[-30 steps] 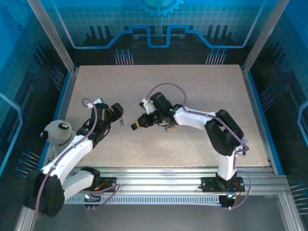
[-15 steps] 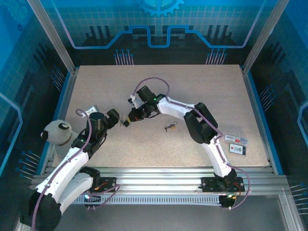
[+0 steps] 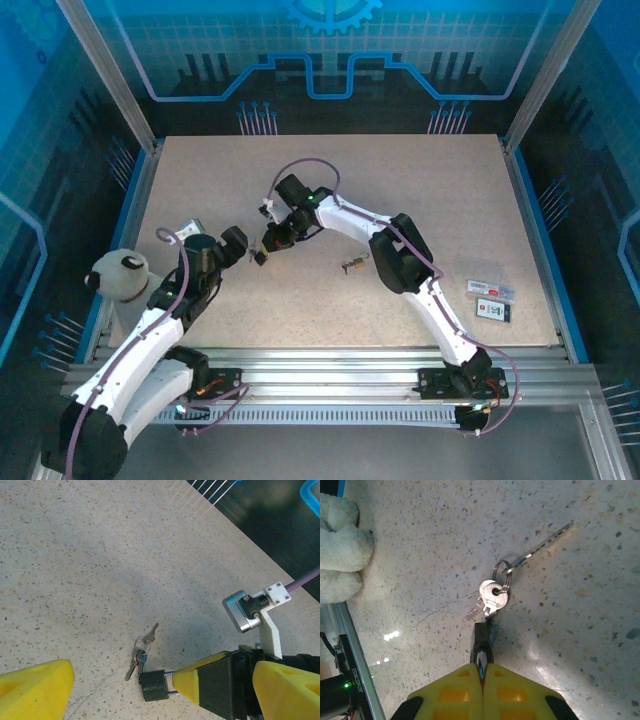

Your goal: Lock with the key

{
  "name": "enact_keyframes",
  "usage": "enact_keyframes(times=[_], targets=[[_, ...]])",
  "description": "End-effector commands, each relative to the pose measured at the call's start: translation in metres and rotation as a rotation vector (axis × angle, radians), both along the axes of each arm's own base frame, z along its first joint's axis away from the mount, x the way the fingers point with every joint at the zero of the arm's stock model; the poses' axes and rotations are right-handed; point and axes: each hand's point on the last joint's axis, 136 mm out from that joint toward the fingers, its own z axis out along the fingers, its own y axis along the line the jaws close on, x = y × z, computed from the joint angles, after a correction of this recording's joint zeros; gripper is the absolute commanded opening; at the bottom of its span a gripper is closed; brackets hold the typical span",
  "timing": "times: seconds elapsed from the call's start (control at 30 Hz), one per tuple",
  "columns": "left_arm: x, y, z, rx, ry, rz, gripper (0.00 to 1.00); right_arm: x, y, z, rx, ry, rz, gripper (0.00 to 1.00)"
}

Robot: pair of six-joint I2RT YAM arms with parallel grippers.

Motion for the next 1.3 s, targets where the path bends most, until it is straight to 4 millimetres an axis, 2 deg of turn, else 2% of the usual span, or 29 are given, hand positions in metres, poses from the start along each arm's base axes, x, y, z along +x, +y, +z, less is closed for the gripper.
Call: enact_keyframes(times=[0.0, 0.2, 0.43, 0.67, 0.83, 0.9, 0.97, 1.0, 1.1, 1.27], targets=[[0.000, -0.001, -0.003, -0.015, -0.001, -0.002, 0.93, 0.003, -0.010, -0.013, -0.043, 0.033, 0.011, 0.04], [0.000, -0.001, -0.003, -0.017, -0.001, -0.004, 0.93, 0.007, -0.013, -0.018, -0.078, 0.023, 0.029, 0.14], [0.000, -0.001, -0.003, -0.016, -0.005, -0.005, 0.93, 0.017, -0.014, -0.012, -0.081, 0.008, 0.027, 0.18], [0.001, -0.001, -0.002, -0.013, -0.008, -0.004, 0.93, 0.025, -0.015, 0.007, -0.093, -0.054, 0.049, 0.37], [0.000, 0.000, -0.003, -0.010, -0.008, 0.000, 0.93, 0.030, -0.020, 0.037, -0.087, -0.121, 0.047, 0.59], [0.000, 0.001, -0.003, -0.008, -0.009, 0.000, 0.93, 0.031, -0.025, 0.057, -0.093, -0.171, 0.041, 0.70], [-0.001, 0.000, -0.002, -0.010, -0.011, -0.002, 0.93, 0.033, -0.032, 0.079, -0.104, -0.225, 0.020, 0.86], [-0.001, 0.000, -0.002, -0.010, -0.011, -0.002, 0.93, 0.035, -0.037, 0.091, -0.109, -0.256, 0.002, 0.99], [-0.001, -0.001, -0.002, -0.013, -0.013, -0.006, 0.93, 0.036, -0.056, 0.128, -0.133, -0.345, -0.074, 1.00], [-0.001, -0.002, -0.003, -0.016, -0.011, -0.011, 0.93, 0.032, -0.096, 0.159, -0.221, -0.441, -0.202, 1.00]])
